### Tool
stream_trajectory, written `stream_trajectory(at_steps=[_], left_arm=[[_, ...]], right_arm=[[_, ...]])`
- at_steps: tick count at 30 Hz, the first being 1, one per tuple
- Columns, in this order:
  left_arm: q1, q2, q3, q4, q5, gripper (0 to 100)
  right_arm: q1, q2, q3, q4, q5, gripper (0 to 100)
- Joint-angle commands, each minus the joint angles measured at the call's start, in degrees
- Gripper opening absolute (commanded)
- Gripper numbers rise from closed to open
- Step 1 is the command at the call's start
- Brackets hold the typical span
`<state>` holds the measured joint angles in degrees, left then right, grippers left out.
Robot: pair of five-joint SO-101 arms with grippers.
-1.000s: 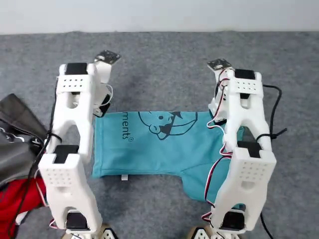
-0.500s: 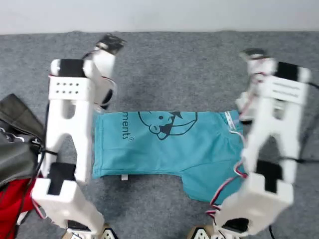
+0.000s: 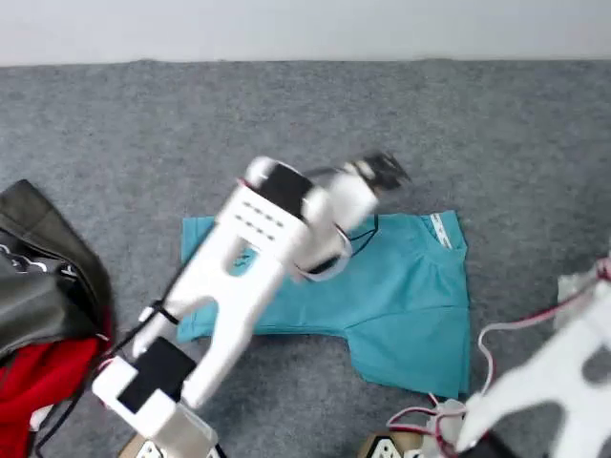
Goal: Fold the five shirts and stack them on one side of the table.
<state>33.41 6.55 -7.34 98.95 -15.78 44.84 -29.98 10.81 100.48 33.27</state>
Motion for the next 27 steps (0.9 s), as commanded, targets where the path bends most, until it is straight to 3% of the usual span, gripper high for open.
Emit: stream_trajectory(at_steps=[1, 10, 18, 27], left_arm=[[6.9, -2.8, 1.6, -2.5, 0.4, 2], [17.9, 8.5, 3.0, -4.3, 0.4, 17], [25.7, 14.6, -5.2, -4.7, 0.3, 17], [29.5, 25.8, -15.7, -4.7, 0.3, 20]], right_arm=[[5.8, -7.4, 7.1, 0.3, 2.6, 0.9], [13.6, -16.7, 19.8, -2.8, 7.7, 0.9], [14.5, -18.4, 20.1, -2.7, 7.6, 0.9], [14.5, -18.4, 20.1, -2.2, 7.6, 0.9]])
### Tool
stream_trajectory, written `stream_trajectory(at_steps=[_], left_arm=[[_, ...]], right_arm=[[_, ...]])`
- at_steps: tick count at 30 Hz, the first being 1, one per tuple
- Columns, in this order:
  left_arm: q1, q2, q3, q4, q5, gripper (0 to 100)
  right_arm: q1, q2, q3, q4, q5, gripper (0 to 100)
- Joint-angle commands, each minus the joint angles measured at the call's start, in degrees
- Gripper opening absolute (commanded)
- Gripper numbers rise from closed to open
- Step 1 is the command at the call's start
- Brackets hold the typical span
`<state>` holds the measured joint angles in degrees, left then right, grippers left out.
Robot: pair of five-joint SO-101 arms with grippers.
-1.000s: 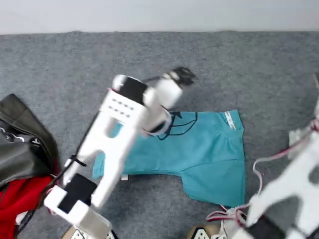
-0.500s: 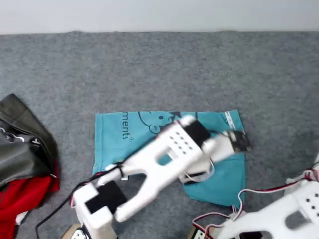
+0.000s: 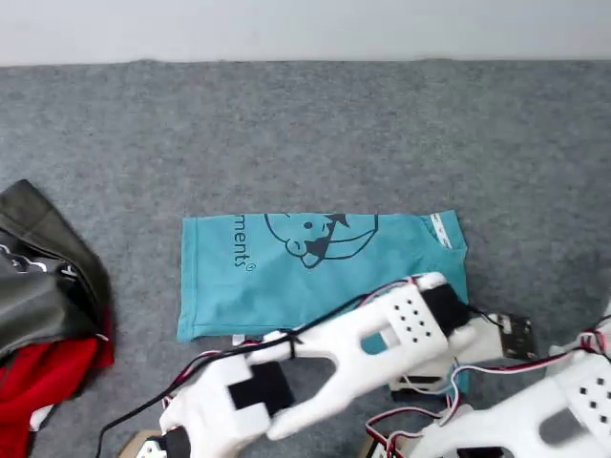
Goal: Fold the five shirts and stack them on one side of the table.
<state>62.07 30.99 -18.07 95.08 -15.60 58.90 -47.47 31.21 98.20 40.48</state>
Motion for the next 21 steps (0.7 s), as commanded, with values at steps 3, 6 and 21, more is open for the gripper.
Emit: stream_trajectory(at_steps=[3, 6, 21], left_arm=[[1.8, 5.5, -8.7, -0.4, 0.1, 20], [2.0, 9.4, -11.0, -0.5, 0.1, 20], [1.8, 17.4, -19.0, -0.4, -0.3, 2]], right_arm=[[0.5, -0.9, -0.3, 0.0, 0.4, 0.9], [0.5, -0.9, -0.3, -0.1, 0.5, 0.9], [0.5, -0.9, -0.4, -0.4, 0.6, 0.9]])
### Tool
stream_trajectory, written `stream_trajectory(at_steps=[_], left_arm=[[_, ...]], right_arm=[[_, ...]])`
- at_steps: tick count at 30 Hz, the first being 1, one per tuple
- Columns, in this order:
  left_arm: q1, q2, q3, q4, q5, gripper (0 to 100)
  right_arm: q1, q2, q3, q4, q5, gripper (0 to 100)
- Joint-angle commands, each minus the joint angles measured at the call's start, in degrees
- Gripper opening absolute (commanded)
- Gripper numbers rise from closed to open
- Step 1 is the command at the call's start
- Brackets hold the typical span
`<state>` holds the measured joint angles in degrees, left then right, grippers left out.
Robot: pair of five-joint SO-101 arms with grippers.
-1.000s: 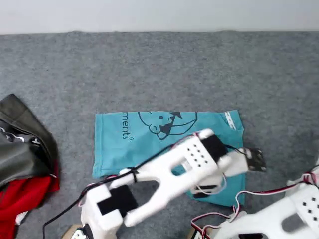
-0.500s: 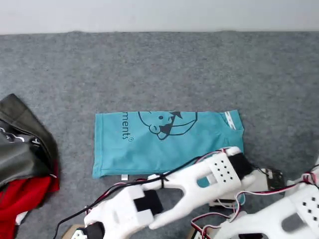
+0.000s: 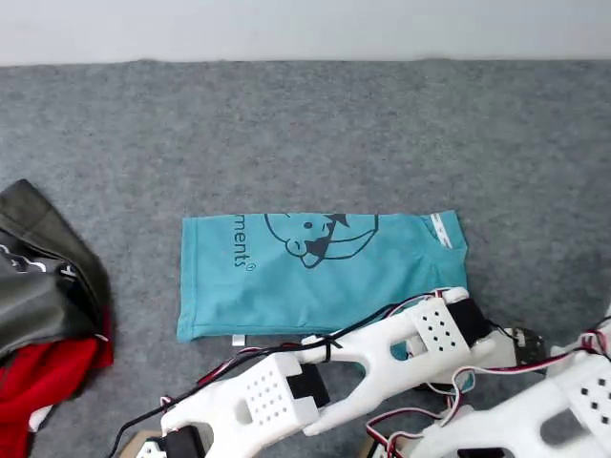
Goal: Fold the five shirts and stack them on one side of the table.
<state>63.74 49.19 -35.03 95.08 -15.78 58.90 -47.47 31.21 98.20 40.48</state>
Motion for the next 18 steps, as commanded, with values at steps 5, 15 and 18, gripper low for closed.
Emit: stream_trajectory(at_steps=[5, 15, 18], left_arm=[[0.1, -1.1, -4.1, 1.1, -0.1, 1], [-5.2, -1.1, -15.9, 5.4, 0.1, 1], [-8.0, -1.1, -17.8, 5.4, 0.1, 1]], right_arm=[[0.5, -0.9, -0.4, -0.4, 0.6, 0.9], [0.5, -0.9, -0.5, -0.4, 0.6, 0.9], [0.5, -0.9, -0.5, -0.4, 0.6, 0.9]])
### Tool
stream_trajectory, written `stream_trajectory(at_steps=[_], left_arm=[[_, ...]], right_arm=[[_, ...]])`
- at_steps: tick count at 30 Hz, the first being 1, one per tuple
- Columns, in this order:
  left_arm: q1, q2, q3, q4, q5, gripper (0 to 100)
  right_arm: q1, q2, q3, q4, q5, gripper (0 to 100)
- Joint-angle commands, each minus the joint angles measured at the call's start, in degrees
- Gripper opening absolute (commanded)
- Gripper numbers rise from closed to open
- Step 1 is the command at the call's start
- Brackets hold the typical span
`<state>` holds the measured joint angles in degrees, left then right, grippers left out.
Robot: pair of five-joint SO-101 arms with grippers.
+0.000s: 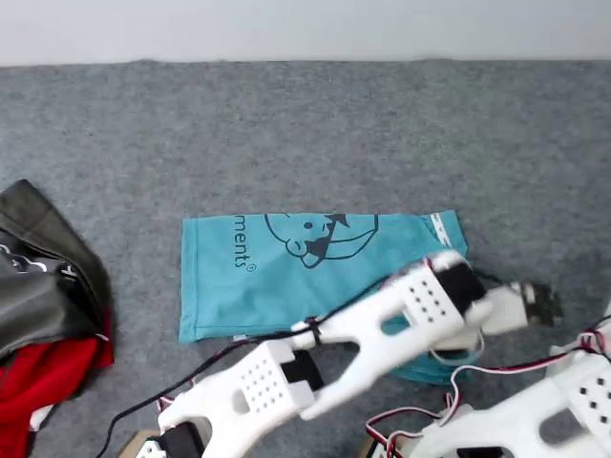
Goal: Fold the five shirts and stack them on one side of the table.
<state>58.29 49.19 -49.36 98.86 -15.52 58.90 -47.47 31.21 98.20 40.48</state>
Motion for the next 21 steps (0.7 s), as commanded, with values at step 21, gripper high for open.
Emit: stream_trajectory(at_steps=[21], left_arm=[[-14.9, -0.5, -4.3, -2.6, -0.4, 2]], right_arm=[[0.5, -0.9, -0.5, -0.4, 0.6, 0.9]])
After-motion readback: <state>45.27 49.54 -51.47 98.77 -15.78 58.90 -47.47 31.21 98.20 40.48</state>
